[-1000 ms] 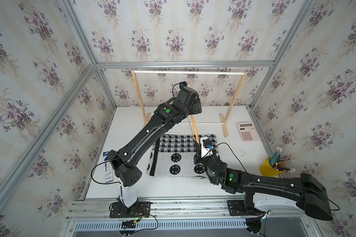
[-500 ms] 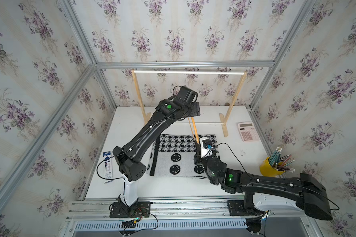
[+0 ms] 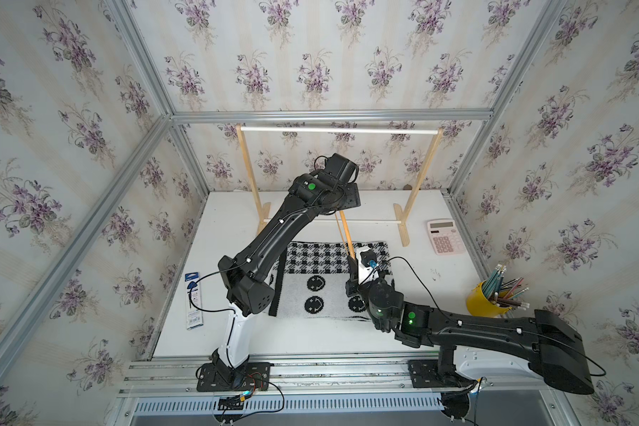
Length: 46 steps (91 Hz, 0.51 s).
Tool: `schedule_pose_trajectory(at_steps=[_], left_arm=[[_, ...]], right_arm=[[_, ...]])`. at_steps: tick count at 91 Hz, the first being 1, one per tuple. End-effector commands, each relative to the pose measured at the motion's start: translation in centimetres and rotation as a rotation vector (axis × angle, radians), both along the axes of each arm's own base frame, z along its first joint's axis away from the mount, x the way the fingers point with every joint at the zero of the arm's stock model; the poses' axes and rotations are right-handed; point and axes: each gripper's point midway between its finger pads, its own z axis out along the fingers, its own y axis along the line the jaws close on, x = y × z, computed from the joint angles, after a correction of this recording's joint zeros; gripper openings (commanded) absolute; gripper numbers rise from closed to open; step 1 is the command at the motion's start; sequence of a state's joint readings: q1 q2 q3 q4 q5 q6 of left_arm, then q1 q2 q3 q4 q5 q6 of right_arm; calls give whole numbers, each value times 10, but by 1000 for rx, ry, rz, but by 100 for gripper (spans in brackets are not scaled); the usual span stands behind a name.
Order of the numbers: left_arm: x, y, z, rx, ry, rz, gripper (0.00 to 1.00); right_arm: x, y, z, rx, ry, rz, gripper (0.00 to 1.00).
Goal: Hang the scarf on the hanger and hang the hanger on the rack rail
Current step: Pick up the hanger from the clothesline.
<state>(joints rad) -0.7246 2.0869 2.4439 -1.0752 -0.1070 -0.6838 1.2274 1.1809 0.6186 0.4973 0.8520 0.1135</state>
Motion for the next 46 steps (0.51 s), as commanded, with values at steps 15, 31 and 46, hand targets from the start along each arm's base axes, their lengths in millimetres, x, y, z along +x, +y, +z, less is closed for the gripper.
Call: schedule_pose_trajectory(at_steps=[15,31,46], left_arm=[[-6,9,-7,25,39,28,60],[-6,9,-15,39,59,32,50],[-4,13,-18,63,59,50,45]], right_arm=[[0,4,11,63,-10,6,0],[0,3,13,65,-12,6,0],[0,2,14,68,-16,7,0]])
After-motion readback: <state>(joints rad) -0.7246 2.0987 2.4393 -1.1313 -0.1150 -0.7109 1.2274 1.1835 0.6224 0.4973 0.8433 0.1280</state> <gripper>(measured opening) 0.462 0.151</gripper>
